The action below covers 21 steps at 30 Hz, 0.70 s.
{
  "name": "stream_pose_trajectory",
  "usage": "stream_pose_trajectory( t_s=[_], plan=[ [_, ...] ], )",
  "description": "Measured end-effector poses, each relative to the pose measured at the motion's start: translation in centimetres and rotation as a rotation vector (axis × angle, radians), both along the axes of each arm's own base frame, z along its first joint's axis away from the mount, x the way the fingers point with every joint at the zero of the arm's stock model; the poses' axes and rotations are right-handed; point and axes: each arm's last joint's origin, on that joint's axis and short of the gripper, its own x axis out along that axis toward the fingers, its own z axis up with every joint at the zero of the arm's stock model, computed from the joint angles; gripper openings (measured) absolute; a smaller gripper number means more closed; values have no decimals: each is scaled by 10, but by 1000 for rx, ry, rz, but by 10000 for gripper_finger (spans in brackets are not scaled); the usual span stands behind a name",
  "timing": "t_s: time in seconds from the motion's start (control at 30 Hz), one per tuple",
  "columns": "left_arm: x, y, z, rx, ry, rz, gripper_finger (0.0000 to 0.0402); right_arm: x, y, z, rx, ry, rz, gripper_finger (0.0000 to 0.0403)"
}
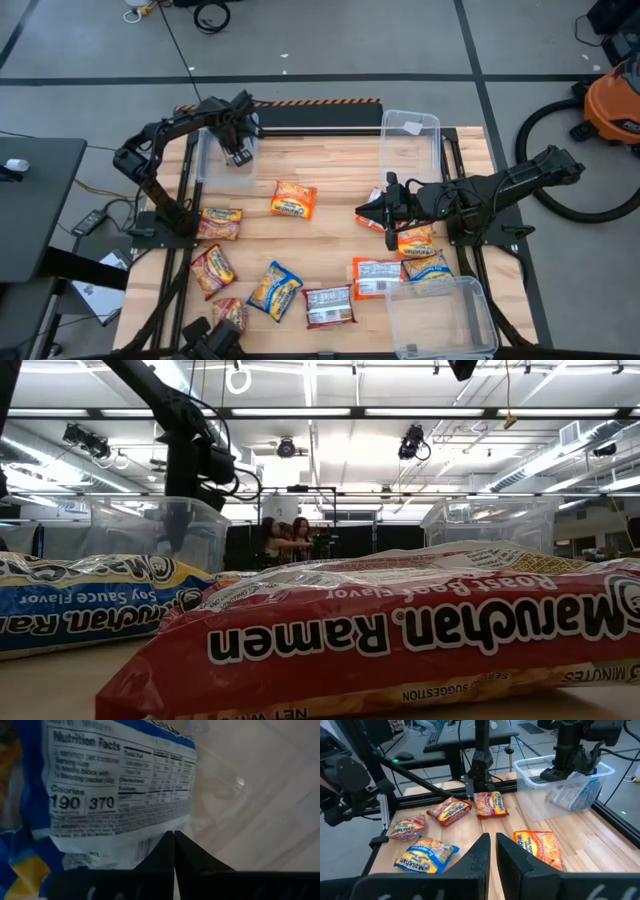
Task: Sort Maruchan noodles
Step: Put the blue noodle pack into the top left transparent bin
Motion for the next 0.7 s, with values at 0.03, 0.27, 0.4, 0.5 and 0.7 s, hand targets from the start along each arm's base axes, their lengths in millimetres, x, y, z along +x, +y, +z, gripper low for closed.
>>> stream_pose_trajectory(
  t_s=[0.03,0.27,0.4,0.5,0.7],
  plan=[
    [0,-1,0,-12,-3,10,1,0,0,0,2,0,-1,36],
    [-2,-8,-1,-131,-43,4,2,0,0,0,3,0,-2,36],
    [2,-3,-3,-99,-58,-81,2,0,0,0,7,-1,-2,36],
    [2,-2,-9,-127,-42,-123,2,0,0,0,27,-3,-8,36],
    [5,5,-17,-99,-7,-142,2,0,1,0,32,-3,-5,36]
  ],
)
